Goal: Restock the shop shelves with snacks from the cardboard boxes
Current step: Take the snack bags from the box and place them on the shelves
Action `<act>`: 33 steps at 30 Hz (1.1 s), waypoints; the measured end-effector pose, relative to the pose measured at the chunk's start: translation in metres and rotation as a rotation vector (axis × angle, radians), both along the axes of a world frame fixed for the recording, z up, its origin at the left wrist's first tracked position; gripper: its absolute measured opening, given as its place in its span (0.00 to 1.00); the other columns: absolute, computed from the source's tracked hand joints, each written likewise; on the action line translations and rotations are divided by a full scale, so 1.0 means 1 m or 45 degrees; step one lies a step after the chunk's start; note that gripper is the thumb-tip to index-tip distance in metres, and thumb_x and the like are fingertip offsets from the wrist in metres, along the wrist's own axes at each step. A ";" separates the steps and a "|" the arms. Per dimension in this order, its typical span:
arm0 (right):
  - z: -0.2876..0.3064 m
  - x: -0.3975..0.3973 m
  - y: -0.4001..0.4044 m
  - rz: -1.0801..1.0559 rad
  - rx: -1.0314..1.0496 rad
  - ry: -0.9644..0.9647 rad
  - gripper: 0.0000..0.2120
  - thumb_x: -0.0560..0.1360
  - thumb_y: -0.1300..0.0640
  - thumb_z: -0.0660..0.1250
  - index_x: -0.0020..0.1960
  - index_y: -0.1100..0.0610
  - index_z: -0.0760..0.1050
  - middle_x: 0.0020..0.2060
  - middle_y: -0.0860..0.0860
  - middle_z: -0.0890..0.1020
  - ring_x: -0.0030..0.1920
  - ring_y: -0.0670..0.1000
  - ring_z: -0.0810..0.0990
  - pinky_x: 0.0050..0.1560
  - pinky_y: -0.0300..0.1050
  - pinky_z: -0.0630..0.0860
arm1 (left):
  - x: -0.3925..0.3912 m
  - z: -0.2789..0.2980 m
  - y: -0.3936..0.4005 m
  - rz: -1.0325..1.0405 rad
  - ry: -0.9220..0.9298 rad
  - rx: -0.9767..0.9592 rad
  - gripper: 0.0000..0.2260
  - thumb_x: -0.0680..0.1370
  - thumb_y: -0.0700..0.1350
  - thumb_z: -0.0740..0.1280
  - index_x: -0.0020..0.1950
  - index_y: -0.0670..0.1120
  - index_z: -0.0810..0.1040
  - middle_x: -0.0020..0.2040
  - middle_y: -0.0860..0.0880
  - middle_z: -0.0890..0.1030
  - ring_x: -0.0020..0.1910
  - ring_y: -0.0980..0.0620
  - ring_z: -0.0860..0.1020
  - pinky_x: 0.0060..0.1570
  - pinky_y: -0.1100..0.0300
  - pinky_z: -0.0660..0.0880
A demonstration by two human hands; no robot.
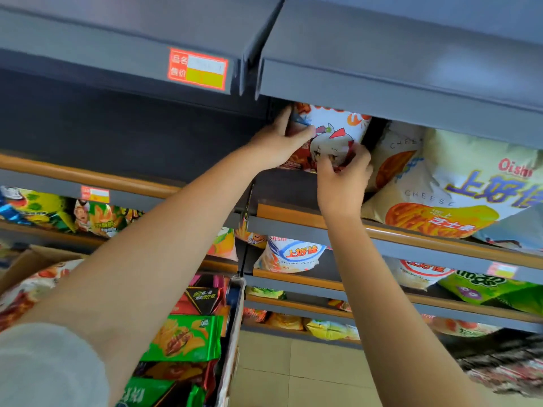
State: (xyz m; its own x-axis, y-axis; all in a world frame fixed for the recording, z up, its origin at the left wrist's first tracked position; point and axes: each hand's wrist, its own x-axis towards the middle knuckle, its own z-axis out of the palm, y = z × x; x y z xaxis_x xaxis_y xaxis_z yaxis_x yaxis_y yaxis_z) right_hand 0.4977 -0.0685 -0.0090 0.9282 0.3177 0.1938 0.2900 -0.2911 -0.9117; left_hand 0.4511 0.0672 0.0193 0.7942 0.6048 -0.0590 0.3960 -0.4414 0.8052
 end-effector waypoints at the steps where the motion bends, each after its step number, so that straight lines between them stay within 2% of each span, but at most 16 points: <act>1: 0.003 -0.016 -0.003 0.034 0.063 -0.076 0.22 0.77 0.59 0.66 0.69 0.59 0.68 0.63 0.55 0.74 0.61 0.50 0.72 0.57 0.32 0.67 | -0.015 0.001 -0.001 0.067 -0.080 0.031 0.31 0.79 0.63 0.62 0.80 0.56 0.57 0.75 0.49 0.70 0.72 0.48 0.70 0.66 0.58 0.67; 3: 0.007 -0.051 -0.005 0.197 0.138 -0.088 0.10 0.77 0.62 0.64 0.58 0.55 0.76 0.49 0.51 0.81 0.47 0.46 0.77 0.50 0.37 0.75 | -0.060 -0.004 -0.004 0.214 -0.296 0.051 0.20 0.80 0.55 0.65 0.71 0.52 0.72 0.58 0.51 0.80 0.58 0.53 0.79 0.57 0.59 0.75; 5: 0.003 -0.087 0.002 0.427 0.097 0.012 0.09 0.78 0.64 0.61 0.48 0.52 0.78 0.37 0.52 0.82 0.39 0.49 0.81 0.45 0.48 0.79 | -0.119 -0.012 -0.009 0.330 -0.460 -0.054 0.08 0.81 0.48 0.65 0.56 0.50 0.81 0.42 0.52 0.83 0.40 0.57 0.82 0.39 0.66 0.75; 7: -0.010 -0.125 0.021 0.664 -0.032 0.087 0.10 0.78 0.63 0.61 0.45 0.52 0.78 0.34 0.54 0.82 0.38 0.54 0.81 0.43 0.52 0.79 | -0.190 -0.026 -0.012 0.443 -0.513 -0.127 0.07 0.80 0.44 0.65 0.47 0.49 0.83 0.34 0.50 0.83 0.30 0.55 0.79 0.32 0.67 0.72; 9: -0.031 -0.165 0.045 0.909 -0.249 0.070 0.08 0.78 0.61 0.63 0.44 0.52 0.78 0.34 0.53 0.81 0.37 0.53 0.81 0.44 0.51 0.78 | -0.262 -0.050 -0.009 0.592 -0.511 -0.170 0.09 0.80 0.41 0.65 0.44 0.50 0.82 0.32 0.50 0.81 0.27 0.53 0.77 0.31 0.64 0.72; 12: -0.066 -0.235 0.079 1.280 -0.518 0.061 0.07 0.79 0.57 0.65 0.43 0.53 0.78 0.36 0.53 0.82 0.40 0.53 0.81 0.47 0.51 0.77 | -0.376 -0.096 -0.001 0.963 -0.392 -0.189 0.11 0.79 0.39 0.65 0.42 0.50 0.82 0.31 0.52 0.81 0.29 0.57 0.77 0.37 0.60 0.73; 14: -0.085 -0.287 0.098 1.477 -0.636 0.096 0.08 0.79 0.54 0.65 0.41 0.51 0.78 0.36 0.51 0.82 0.40 0.53 0.81 0.49 0.54 0.78 | -0.455 -0.129 0.001 1.220 -0.207 -0.050 0.08 0.78 0.44 0.64 0.43 0.48 0.82 0.36 0.54 0.82 0.37 0.61 0.80 0.46 0.62 0.74; 17: -0.113 -0.364 0.123 1.678 -0.759 0.164 0.08 0.76 0.48 0.64 0.39 0.44 0.76 0.38 0.45 0.79 0.44 0.50 0.79 0.55 0.57 0.77 | -0.553 -0.179 0.004 1.492 0.209 0.052 0.18 0.74 0.55 0.63 0.53 0.44 0.83 0.48 0.41 0.84 0.51 0.40 0.81 0.54 0.49 0.76; 19: -0.130 -0.408 0.135 1.758 -0.946 0.184 0.07 0.77 0.46 0.63 0.43 0.45 0.77 0.45 0.47 0.81 0.50 0.50 0.79 0.57 0.54 0.77 | -0.596 -0.213 0.004 1.549 0.511 -0.077 0.21 0.75 0.54 0.68 0.61 0.42 0.79 0.56 0.36 0.80 0.57 0.35 0.77 0.58 0.45 0.74; 20: -0.140 -0.426 0.141 1.779 -1.045 0.173 0.07 0.79 0.46 0.62 0.47 0.46 0.77 0.50 0.48 0.81 0.53 0.51 0.78 0.57 0.52 0.76 | -0.610 -0.228 0.002 1.568 0.558 -0.179 0.24 0.75 0.53 0.70 0.66 0.42 0.76 0.60 0.35 0.77 0.60 0.35 0.75 0.60 0.46 0.73; 22: -0.155 -0.457 0.149 1.804 -1.185 0.182 0.08 0.80 0.48 0.63 0.53 0.52 0.77 0.54 0.50 0.79 0.56 0.52 0.77 0.57 0.49 0.75 | -0.629 -0.256 -0.002 1.612 0.515 -0.336 0.30 0.74 0.55 0.73 0.70 0.41 0.71 0.64 0.36 0.75 0.63 0.35 0.73 0.62 0.46 0.71; 25: -0.183 -0.490 0.166 1.711 -1.314 0.291 0.11 0.79 0.50 0.64 0.57 0.55 0.72 0.53 0.52 0.78 0.52 0.52 0.76 0.53 0.49 0.75 | -0.645 -0.283 -0.001 1.694 0.471 -0.370 0.28 0.73 0.53 0.74 0.68 0.39 0.73 0.63 0.37 0.76 0.65 0.37 0.72 0.64 0.49 0.67; 28: -0.214 -0.510 0.193 1.279 -1.250 0.711 0.25 0.77 0.50 0.66 0.69 0.61 0.68 0.58 0.58 0.78 0.51 0.55 0.78 0.43 0.48 0.80 | -0.654 -0.294 0.006 1.754 0.459 -0.349 0.27 0.74 0.51 0.74 0.68 0.43 0.73 0.64 0.40 0.75 0.66 0.39 0.70 0.66 0.51 0.64; 30: -0.233 -0.518 0.211 0.959 -1.140 0.949 0.30 0.77 0.48 0.68 0.73 0.61 0.64 0.62 0.59 0.77 0.53 0.59 0.79 0.28 0.46 0.78 | -0.658 -0.298 0.009 1.735 0.461 -0.331 0.26 0.73 0.52 0.74 0.67 0.44 0.74 0.64 0.42 0.74 0.65 0.41 0.70 0.64 0.52 0.64; 31: -0.242 -0.521 0.219 0.837 -1.088 0.993 0.31 0.78 0.48 0.69 0.73 0.62 0.64 0.61 0.60 0.77 0.50 0.59 0.81 0.24 0.45 0.77 | -0.659 -0.300 0.010 1.729 0.454 -0.326 0.26 0.73 0.52 0.74 0.67 0.44 0.74 0.63 0.43 0.74 0.64 0.41 0.70 0.63 0.52 0.65; 33: -0.246 -0.529 0.229 0.657 -0.996 0.998 0.29 0.78 0.47 0.69 0.70 0.64 0.66 0.53 0.62 0.81 0.40 0.57 0.84 0.22 0.45 0.78 | -0.661 -0.299 0.009 1.762 0.414 -0.311 0.27 0.71 0.51 0.76 0.65 0.43 0.73 0.62 0.43 0.74 0.63 0.42 0.71 0.62 0.51 0.67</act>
